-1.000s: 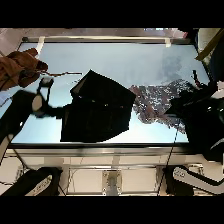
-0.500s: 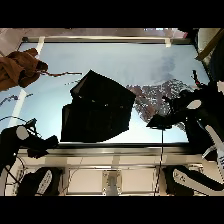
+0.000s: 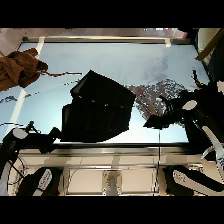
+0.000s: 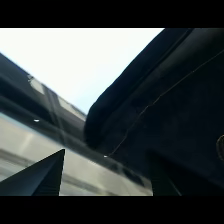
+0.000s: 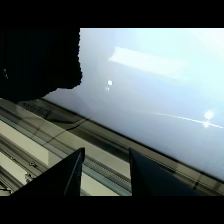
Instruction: Fold the clothes and pants, and hang the long-sleeved shirts on hangers.
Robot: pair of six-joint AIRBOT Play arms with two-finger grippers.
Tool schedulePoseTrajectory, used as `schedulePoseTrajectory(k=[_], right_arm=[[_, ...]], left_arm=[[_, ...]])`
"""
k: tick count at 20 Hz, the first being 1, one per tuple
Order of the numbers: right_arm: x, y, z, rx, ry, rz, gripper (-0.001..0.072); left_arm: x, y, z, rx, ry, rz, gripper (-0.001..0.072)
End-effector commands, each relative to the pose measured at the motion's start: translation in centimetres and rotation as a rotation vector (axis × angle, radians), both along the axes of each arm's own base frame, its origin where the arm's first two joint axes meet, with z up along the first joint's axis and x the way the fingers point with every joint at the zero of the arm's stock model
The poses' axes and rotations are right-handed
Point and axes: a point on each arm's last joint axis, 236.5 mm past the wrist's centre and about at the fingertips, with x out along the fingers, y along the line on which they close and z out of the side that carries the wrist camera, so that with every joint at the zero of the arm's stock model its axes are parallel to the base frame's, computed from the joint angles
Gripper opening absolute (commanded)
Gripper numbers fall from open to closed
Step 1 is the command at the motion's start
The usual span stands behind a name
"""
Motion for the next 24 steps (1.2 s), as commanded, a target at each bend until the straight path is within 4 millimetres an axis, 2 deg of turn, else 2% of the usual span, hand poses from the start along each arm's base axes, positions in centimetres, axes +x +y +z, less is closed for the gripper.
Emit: schedulePoseTrajectory(k=[1, 3, 5, 6, 7, 10, 11, 12, 15, 18, 21, 24], right_arm=[[0.1, 0.0, 0.0, -0.001, 0.006, -0.014, 0.0338], [0.0, 0.1, 0.0, 0.0, 0.009, -0.013, 0.0339], [-0.1, 0.1, 0.1, 0.002, 0.016, -0.013, 0.0338], [-0.1, 0.1, 0.0, 0.002, 0.024, -0.024, 0.0339], [-0.1, 0.3, 0.1, 0.008, 0.03, -0.031, 0.0339], [-0.3, 2.3, 0.0, 0.035, 0.019, -0.016, 0.035], [0.0, 3.8, -0.2, 0.055, 0.0, -0.031, 0.0498], [0.4, 5.3, -0.5, 0.077, -0.018, -0.056, 0.0583], [0.7, 9.2, -1.4, 0.13, -0.005, -0.105, 0.0584], [0.0, 11.6, -3.2, 0.153, 0.067, -0.116, 0.0584], [-0.2, 12.4, -5.1, 0.136, 0.101, -0.132, 0.0584], [1.4, 12.1, -5.6, 0.112, 0.058, -0.171, 0.0581]], left_arm=[[3.1, -0.5, -0.4, -0.055, -0.086, 0.059, 0.0557], [4.4, 0.2, -0.8, -0.036, -0.126, 0.079, 0.0331], [4.4, 0.3, -1.0, -0.03, -0.126, 0.076, 0.0192], [4.4, 0.3, -1.0, -0.029, -0.129, 0.068, 0.008], [4.5, 0.2, -0.9, -0.025, -0.143, 0.044, 0.0038], [4.9, -0.7, -0.2, -0.057, -0.18, 0.007, 0.0038], [5.0, -1.1, 0.1, -0.076, -0.195, -0.006, 0.0037], [5.2, -1.6, 0.4, -0.093, -0.211, -0.02, 0.0038], [5.5, -1.9, 0.7, -0.104, -0.24, -0.045, 0.0038], [5.5, -1.9, 0.7, -0.103, -0.24, -0.046, 0.0038], [5.5, -1.9, 0.7, -0.103, -0.24, -0.047, 0.0038], [5.5, -1.9, 0.7, -0.093, -0.255, -0.076, 0.0038]])
